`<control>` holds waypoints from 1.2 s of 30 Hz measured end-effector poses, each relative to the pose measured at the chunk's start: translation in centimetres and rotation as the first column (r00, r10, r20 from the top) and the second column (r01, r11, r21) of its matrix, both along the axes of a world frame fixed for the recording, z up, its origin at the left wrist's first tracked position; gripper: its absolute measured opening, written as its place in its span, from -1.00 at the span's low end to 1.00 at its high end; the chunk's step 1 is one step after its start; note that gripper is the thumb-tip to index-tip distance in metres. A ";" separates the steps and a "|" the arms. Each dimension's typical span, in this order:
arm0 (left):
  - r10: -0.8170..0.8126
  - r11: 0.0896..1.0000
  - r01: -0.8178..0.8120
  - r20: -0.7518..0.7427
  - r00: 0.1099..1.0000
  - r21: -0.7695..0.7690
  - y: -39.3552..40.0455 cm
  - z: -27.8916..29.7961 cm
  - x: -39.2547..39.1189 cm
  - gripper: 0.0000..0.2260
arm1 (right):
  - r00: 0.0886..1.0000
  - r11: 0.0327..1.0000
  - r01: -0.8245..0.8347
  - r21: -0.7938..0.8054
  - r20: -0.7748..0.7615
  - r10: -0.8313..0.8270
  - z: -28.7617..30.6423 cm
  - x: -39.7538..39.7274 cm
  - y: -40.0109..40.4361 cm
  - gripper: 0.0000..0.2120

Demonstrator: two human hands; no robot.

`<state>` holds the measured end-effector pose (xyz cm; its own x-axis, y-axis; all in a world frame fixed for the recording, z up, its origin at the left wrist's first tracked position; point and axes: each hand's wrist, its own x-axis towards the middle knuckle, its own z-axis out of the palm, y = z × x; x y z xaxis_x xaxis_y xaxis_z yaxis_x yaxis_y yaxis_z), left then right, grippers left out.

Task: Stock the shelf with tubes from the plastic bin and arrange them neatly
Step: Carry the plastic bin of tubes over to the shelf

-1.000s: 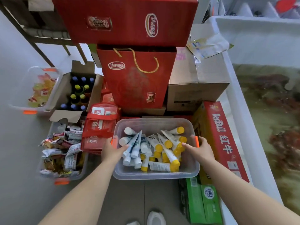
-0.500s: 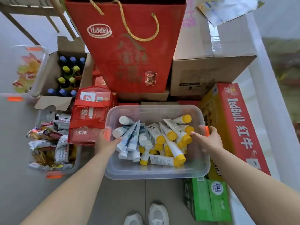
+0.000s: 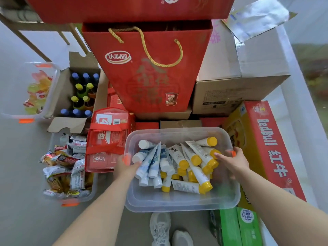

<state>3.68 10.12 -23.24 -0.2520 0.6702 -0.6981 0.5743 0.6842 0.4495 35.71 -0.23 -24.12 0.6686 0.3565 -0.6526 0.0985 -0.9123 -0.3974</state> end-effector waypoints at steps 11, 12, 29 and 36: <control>-0.046 0.999 0.045 -0.114 0.992 -0.008 0.9 -0.6 0.1 -0.51 | 0.999 0.999 -0.028 -0.027 0.016 0.028 -1.2 0.3 0.2 -0.19; -0.052 0.999 0.051 -0.130 0.990 -0.010 0.9 -0.7 0.1 -0.51 | 0.999 0.999 -0.040 -0.023 0.023 0.040 -1.3 0.3 0.1 -0.22; -0.190 0.982 0.178 -0.318 0.929 -0.066 0.9 -1.9 0.1 -0.71 | 0.989 0.988 -0.133 -0.081 0.053 0.137 -2.4 1.4 -0.3 -0.65; -0.259 0.966 0.242 -0.289 0.921 -0.095 1.3 -1.8 -0.6 -0.67 | 0.986 0.989 -0.138 -0.058 0.085 0.142 -2.4 1.3 -0.5 -0.71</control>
